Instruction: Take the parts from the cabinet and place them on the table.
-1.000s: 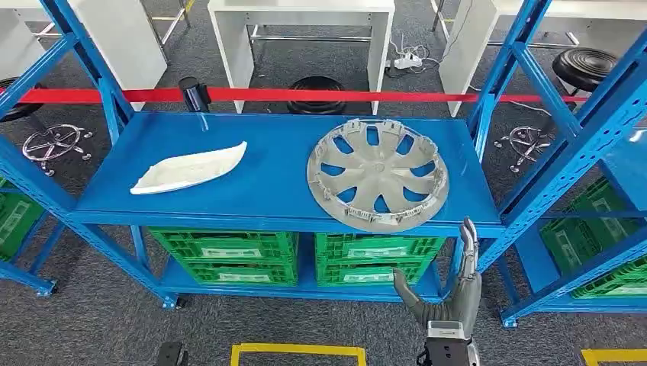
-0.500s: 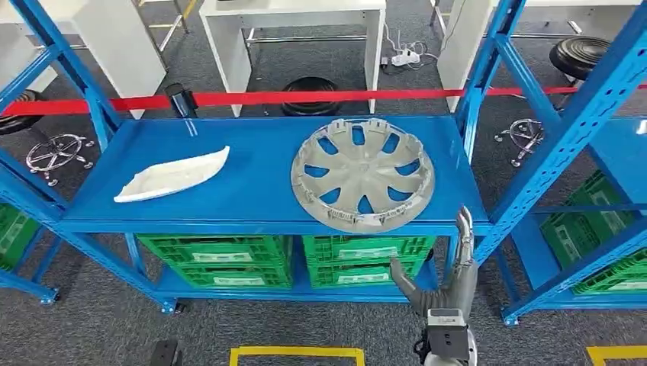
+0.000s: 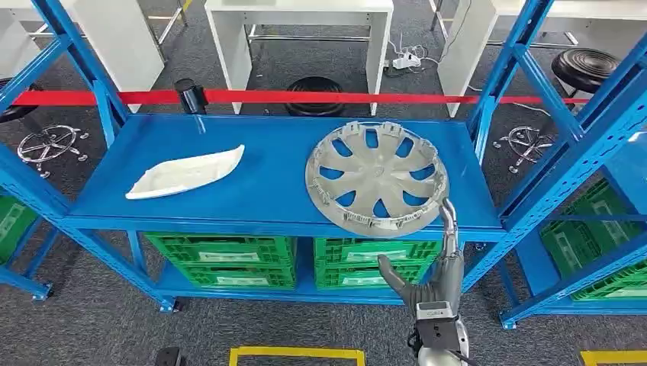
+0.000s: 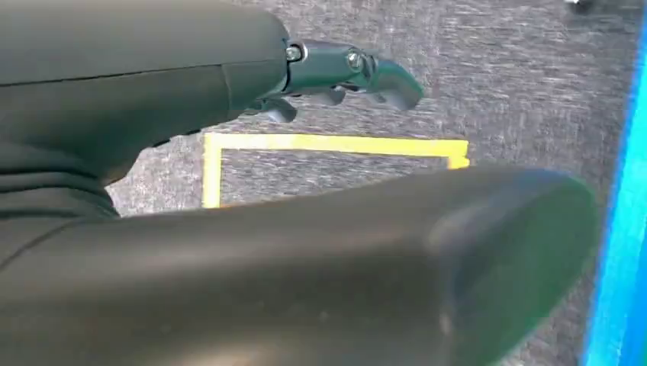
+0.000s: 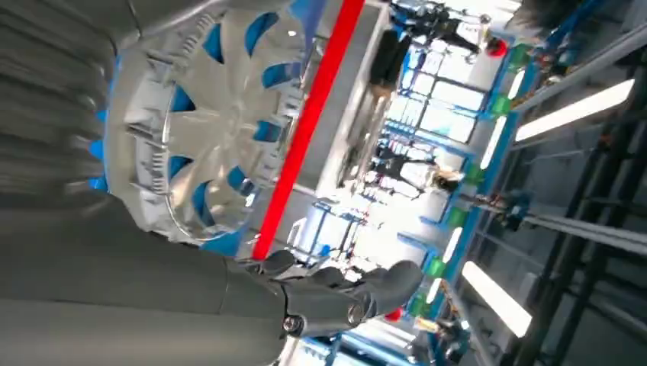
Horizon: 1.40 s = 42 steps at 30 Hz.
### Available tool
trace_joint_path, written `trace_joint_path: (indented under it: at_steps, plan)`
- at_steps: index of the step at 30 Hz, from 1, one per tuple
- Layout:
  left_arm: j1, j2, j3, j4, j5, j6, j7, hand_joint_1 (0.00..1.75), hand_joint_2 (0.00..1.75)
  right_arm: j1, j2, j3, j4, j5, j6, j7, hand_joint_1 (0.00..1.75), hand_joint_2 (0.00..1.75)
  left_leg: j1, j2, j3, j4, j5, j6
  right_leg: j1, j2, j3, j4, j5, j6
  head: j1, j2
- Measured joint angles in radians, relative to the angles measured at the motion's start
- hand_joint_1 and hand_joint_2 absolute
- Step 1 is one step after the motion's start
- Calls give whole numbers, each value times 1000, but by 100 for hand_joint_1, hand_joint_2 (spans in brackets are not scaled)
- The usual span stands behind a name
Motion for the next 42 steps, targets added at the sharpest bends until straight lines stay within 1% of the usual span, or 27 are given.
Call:
trace_joint_path:
  at_steps: [1,2,3,4,6,7,8,10,11,12,13,14,15,16,17,18,19,20,21,22,23,24,26,28,33,37,42]
  plan:
    - [-7,-1,-1,-1,-8,-7,0,0,0,21,0,-5,-5,14,-16,0,0,175,0,0,0,1,-1,1,0,0,-36,70,-24,2,1,0]
    - [-13,-1,-2,-1,-17,-10,4,0,0,42,0,-10,-12,20,-27,0,0,175,0,-1,0,2,-2,2,0,0,-58,106,-27,2,3,0]
    - [-18,-3,-3,-1,-29,-12,11,0,0,59,-1,-14,-21,26,-39,0,0,175,0,-1,1,3,-4,1,0,0,-55,91,-6,2,5,0]
    - [-23,-4,-5,-1,-40,-14,18,0,0,76,-1,-18,-31,33,-53,0,0,175,0,-1,2,5,-6,-1,-1,0,-30,31,35,1,6,0]
    - [-37,-9,-19,-2,-61,-18,33,0,0,105,-1,-31,-60,49,-82,0,0,175,0,-1,4,11,-12,-8,-1,-3,63,-157,122,-5,9,0]
    - [-46,-9,-24,-2,-67,-18,39,0,0,116,-1,-35,-71,54,-89,0,0,175,-6,-2,3,16,-16,-15,3,-4,80,-196,116,-11,11,0]
    - [-53,-9,-29,-2,-76,-18,44,0,0,130,0,-40,-84,65,-95,-1,0,175,-7,-3,2,18,-19,-21,3,-3,78,-200,122,-20,10,0]
    - [-62,-9,-37,-3,-89,-18,52,0,0,153,1,-51,-105,83,-98,0,0,175,-4,-2,4,11,-17,-32,8,-1,77,-197,121,-32,7,0]
    - [-66,-8,-43,-3,-95,-18,55,0,0,161,3,-57,-116,89,-99,0,0,175,-4,-1,6,10,-18,-39,7,0,78,-202,123,-40,8,0]
    - [-68,-5,-45,-4,-95,-16,60,0,0,168,5,-61,-128,90,-98,0,0,175,-3,0,6,17,-24,-46,-1,-1,82,-208,128,-47,8,0]
    - [-69,-5,-45,-5,-90,-16,60,0,0,172,7,-65,-138,90,-98,0,0,175,-3,0,-5,47,-48,-50,-1,-1,83,-209,128,-51,3,0]
    - [-70,-3,-45,-5,-83,-17,60,0,0,176,10,-68,-147,88,-92,0,0,175,-1,0,-36,112,-88,-55,-1,-1,82,-209,128,-53,-3,0]
    - [-70,1,-45,-4,-83,-16,62,0,0,180,11,-72,-153,87,-83,0,0,175,0,0,-76,200,-131,-58,-1,-1,81,-209,127,-55,-6,0]
    - [-68,5,-45,-4,-86,-13,64,0,0,185,11,-77,-158,89,-76,0,0,175,0,0,-113,277,-163,-61,0,-1,81,-208,126,-56,-6,0]
    - [-66,7,-45,-4,-86,-11,67,0,0,189,11,-80,-161,90,-66,0,0,175,2,0,-134,324,-173,-66,0,-1,81,-208,126,-59,-8,0]
    - [-62,10,-45,-3,-85,-7,68,0,0,191,11,-81,-165,88,-44,4,0,175,6,0,-132,320,-158,-72,-1,-1,82,-207,126,-60,-8,0]
    - [-60,13,-45,-3,-77,-2,67,0,0,190,11,-82,-169,84,-15,9,0,175,10,0,-105,263,-118,-77,-2,0,82,-206,125,-60,-9,0]
    - [-57,15,-45,-3,-69,1,63,0,0,188,11,-82,-170,83,-2,11,0,175,15,0,-62,176,-73,-82,-4,0,83,-204,124,-59,-9,0]
    - [-54,16,-42,-3,-53,1,59,0,0,187,11,-83,-170,85,9,13,0,175,21,2,-9,71,-29,-89,-6,1,84,-200,122,-56,-10,0]
    - [-49,14,-40,-3,-40,1,58,0,0,184,11,-82,-169,89,15,13,0,175,26,3,20,5,-27,-96,-4,1,82,-195,118,-50,-12,0]
    - [-42,12,-36,-3,-29,0,54,0,0,179,11,-82,-168,94,22,14,0,175,19,-6,19,0,-20,-72,3,4,81,-189,110,-42,-16,0]
    - [-33,11,-28,-3,-17,-3,53,0,0,174,11,-80,-166,100,23,13,0,175,20,-4,17,3,-29,-65,4,4,81,-192,114,-40,-10,0]
    - [-13,8,-12,-2,6,-9,55,0,0,164,11,-74,-156,102,32,17,0,175,16,-4,17,4,-25,-60,2,5,83,-197,117,-35,-8,0]
    - [4,5,5,-2,27,-18,57,0,0,151,11,-67,-144,101,53,31,0,175,14,-5,17,4,-24,-57,0,5,85,-201,120,-29,-7,0]
    - [34,-20,57,1,76,-18,72,0,0,121,8,-48,-114,109,121,76,0,175,10,-5,17,4,-25,-51,-2,5,87,-207,123,-24,-6,0]
    - [43,-35,77,3,72,-8,72,0,0,95,6,-39,-79,124,164,100,0,175,9,-5,17,4,-25,-49,-3,5,88,-208,123,-22,-6,0]
    - [44,-41,77,3,50,-2,59,0,0,63,5,-30,-26,206,180,186,0,175,9,-5,17,4,-25,-49,-3,5,88,-208,123,-22,-6,0]
